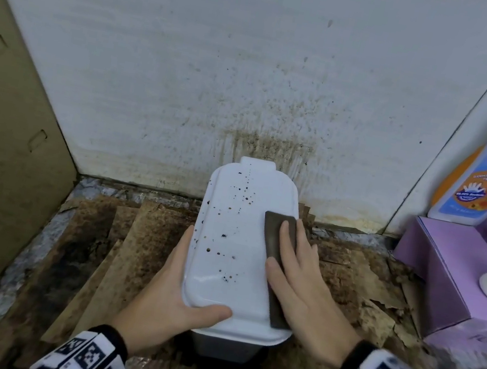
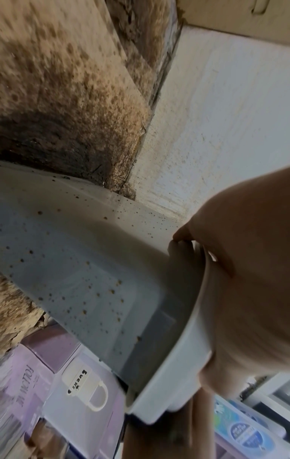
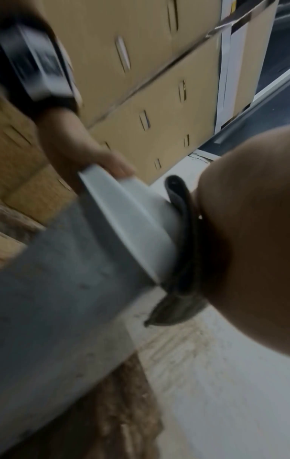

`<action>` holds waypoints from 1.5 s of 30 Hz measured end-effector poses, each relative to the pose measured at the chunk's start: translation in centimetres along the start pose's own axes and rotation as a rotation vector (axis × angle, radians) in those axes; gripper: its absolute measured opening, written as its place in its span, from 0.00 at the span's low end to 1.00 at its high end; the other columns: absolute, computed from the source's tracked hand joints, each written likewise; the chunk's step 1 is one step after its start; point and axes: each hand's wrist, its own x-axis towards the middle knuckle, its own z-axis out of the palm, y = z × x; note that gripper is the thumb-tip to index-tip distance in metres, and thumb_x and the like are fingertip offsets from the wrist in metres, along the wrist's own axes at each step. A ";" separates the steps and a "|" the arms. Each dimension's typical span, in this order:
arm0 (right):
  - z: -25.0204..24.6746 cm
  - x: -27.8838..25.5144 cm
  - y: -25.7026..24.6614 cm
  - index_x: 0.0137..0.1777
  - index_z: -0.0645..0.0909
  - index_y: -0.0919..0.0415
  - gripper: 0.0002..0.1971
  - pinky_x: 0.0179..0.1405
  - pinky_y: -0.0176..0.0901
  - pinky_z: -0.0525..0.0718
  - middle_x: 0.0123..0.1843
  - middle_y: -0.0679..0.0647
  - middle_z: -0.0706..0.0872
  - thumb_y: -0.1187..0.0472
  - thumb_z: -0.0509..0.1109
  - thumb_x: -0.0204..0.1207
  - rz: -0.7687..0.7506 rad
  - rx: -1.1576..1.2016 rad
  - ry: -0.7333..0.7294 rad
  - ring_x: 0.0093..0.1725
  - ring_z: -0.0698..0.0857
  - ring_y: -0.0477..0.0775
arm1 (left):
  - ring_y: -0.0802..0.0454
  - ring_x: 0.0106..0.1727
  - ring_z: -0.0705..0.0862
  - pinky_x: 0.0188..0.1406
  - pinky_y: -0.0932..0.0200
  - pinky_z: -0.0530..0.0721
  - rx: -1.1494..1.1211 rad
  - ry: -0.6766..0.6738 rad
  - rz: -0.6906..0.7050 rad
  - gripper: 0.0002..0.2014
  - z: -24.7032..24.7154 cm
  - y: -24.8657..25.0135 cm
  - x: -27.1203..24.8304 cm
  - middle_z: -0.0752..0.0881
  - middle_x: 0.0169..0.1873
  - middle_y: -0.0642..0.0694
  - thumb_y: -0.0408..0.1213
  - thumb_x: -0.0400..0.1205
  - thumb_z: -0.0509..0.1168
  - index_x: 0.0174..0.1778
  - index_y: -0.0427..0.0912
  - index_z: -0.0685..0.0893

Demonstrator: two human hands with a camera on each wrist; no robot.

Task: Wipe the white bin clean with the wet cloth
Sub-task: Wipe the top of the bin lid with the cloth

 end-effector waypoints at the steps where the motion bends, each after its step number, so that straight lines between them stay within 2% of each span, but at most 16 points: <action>1: 0.7 -1.0 -0.3 0.85 0.26 0.41 0.39 0.87 0.55 0.30 0.85 0.38 0.22 0.26 0.35 0.80 -0.017 -0.002 0.031 0.82 0.21 0.37 | 0.65 0.79 0.75 0.77 0.50 0.76 -0.003 0.000 0.001 0.52 0.0 0.1 0.0 0.74 0.78 0.71 0.54 0.67 0.85 0.74 0.91 0.57; 6: 1.7 -3.2 -1.3 0.85 0.28 0.36 0.37 0.83 0.48 0.25 0.82 0.31 0.19 0.28 0.41 0.82 0.013 -0.030 0.073 0.81 0.20 0.35 | 0.64 0.79 0.76 0.75 0.51 0.78 -0.016 -0.002 0.009 0.51 0.1 0.1 -0.1 0.74 0.78 0.70 0.50 0.69 0.85 0.75 0.90 0.58; 11: 0.5 -1.2 -0.8 0.85 0.27 0.40 0.39 0.82 0.44 0.24 0.83 0.36 0.18 0.31 0.44 0.83 0.026 -0.048 0.019 0.79 0.18 0.32 | 0.64 0.78 0.76 0.74 0.57 0.80 -0.034 -0.013 0.017 0.50 0.1 0.1 -0.1 0.75 0.77 0.71 0.46 0.71 0.85 0.74 0.91 0.59; 13: -0.5 0.6 -0.2 0.85 0.26 0.41 0.39 0.83 0.45 0.25 0.83 0.38 0.19 0.33 0.46 0.85 0.026 -0.057 -0.013 0.79 0.19 0.32 | 0.64 0.79 0.76 0.75 0.52 0.79 -0.039 -0.015 0.007 0.50 0.0 0.2 -0.1 0.74 0.78 0.72 0.50 0.70 0.85 0.74 0.91 0.58; 15: -1.6 2.6 0.3 0.86 0.26 0.44 0.39 0.85 0.47 0.26 0.85 0.41 0.19 0.33 0.46 0.86 0.031 -0.096 -0.057 0.80 0.19 0.35 | 0.65 0.80 0.74 0.78 0.46 0.77 -0.038 -0.016 -0.007 0.51 0.0 0.3 -0.1 0.72 0.79 0.73 0.55 0.68 0.85 0.74 0.92 0.56; 18: -2.9 5.7 0.8 0.88 0.28 0.52 0.39 0.85 0.53 0.26 0.88 0.50 0.24 0.35 0.42 0.88 0.046 -0.251 -0.101 0.84 0.22 0.44 | 0.67 0.80 0.73 0.79 0.45 0.76 -0.037 -0.021 -0.028 0.51 -0.1 0.4 -0.1 0.71 0.79 0.75 0.60 0.66 0.85 0.72 0.94 0.55; 21: -3.8 8.1 1.0 0.89 0.32 0.57 0.38 0.86 0.59 0.29 0.90 0.58 0.33 0.36 0.38 0.88 0.073 -0.424 -0.108 0.88 0.29 0.52 | 0.67 0.79 0.74 0.79 0.46 0.76 -0.045 -0.031 -0.038 0.51 -0.1 0.5 0.0 0.72 0.78 0.75 0.59 0.66 0.85 0.72 0.94 0.55; 24: -4.7 10.1 1.1 0.89 0.34 0.56 0.37 0.86 0.60 0.31 0.90 0.63 0.37 0.37 0.37 0.88 0.106 -0.520 -0.110 0.89 0.35 0.56 | 0.66 0.81 0.72 0.81 0.43 0.73 -0.038 -0.033 -0.047 0.55 -0.1 0.3 0.0 0.70 0.80 0.74 0.58 0.68 0.85 0.78 0.89 0.51; 27: -5.3 12.6 1.3 0.90 0.35 0.54 0.36 0.86 0.57 0.32 0.90 0.61 0.34 0.36 0.37 0.88 0.092 -0.534 -0.099 0.89 0.35 0.55 | 0.65 0.83 0.70 0.82 0.41 0.72 -0.028 -0.039 -0.059 0.58 -0.2 -0.1 0.1 0.67 0.82 0.74 0.59 0.68 0.85 0.81 0.84 0.47; 31: -5.6 14.8 1.8 0.89 0.34 0.57 0.38 0.87 0.50 0.34 0.88 0.55 0.25 0.36 0.40 0.88 0.044 -0.484 -0.115 0.87 0.27 0.51 | 0.61 0.83 0.71 0.81 0.40 0.73 -0.029 -0.036 -0.052 0.58 -0.4 -0.5 0.3 0.68 0.82 0.70 0.57 0.68 0.86 0.82 0.83 0.49; 34: -5.8 14.4 1.9 0.89 0.34 0.57 0.39 0.87 0.48 0.38 0.89 0.53 0.28 0.35 0.43 0.88 0.046 -0.420 -0.136 0.88 0.32 0.52 | 0.62 0.82 0.72 0.81 0.42 0.73 -0.012 -0.033 -0.046 0.56 -0.3 -0.5 0.3 0.68 0.82 0.70 0.57 0.67 0.86 0.79 0.87 0.51; 38: -5.5 12.6 1.4 0.89 0.36 0.58 0.39 0.88 0.49 0.40 0.90 0.55 0.32 0.36 0.43 0.88 0.053 -0.394 -0.106 0.89 0.34 0.53 | 0.60 0.83 0.70 0.81 0.40 0.73 0.007 -0.017 -0.046 0.59 -0.4 -0.9 0.2 0.67 0.83 0.67 0.57 0.67 0.86 0.82 0.83 0.50; 42: -4.2 9.6 0.7 0.89 0.33 0.58 0.40 0.88 0.53 0.38 0.89 0.54 0.28 0.34 0.41 0.87 0.061 -0.362 -0.127 0.87 0.27 0.54 | 0.64 0.83 0.70 0.82 0.42 0.73 0.004 -0.022 -0.045 0.59 -0.3 -1.0 0.2 0.66 0.83 0.70 0.59 0.66 0.86 0.80 0.86 0.48; 45: -3.1 6.3 -0.2 0.88 0.30 0.56 0.41 0.86 0.49 0.32 0.87 0.52 0.23 0.33 0.39 0.85 0.042 -0.339 -0.152 0.84 0.21 0.50 | 0.63 0.83 0.70 0.81 0.42 0.74 -0.001 -0.014 -0.045 0.59 -0.2 -1.2 0.3 0.66 0.83 0.69 0.58 0.66 0.86 0.81 0.84 0.49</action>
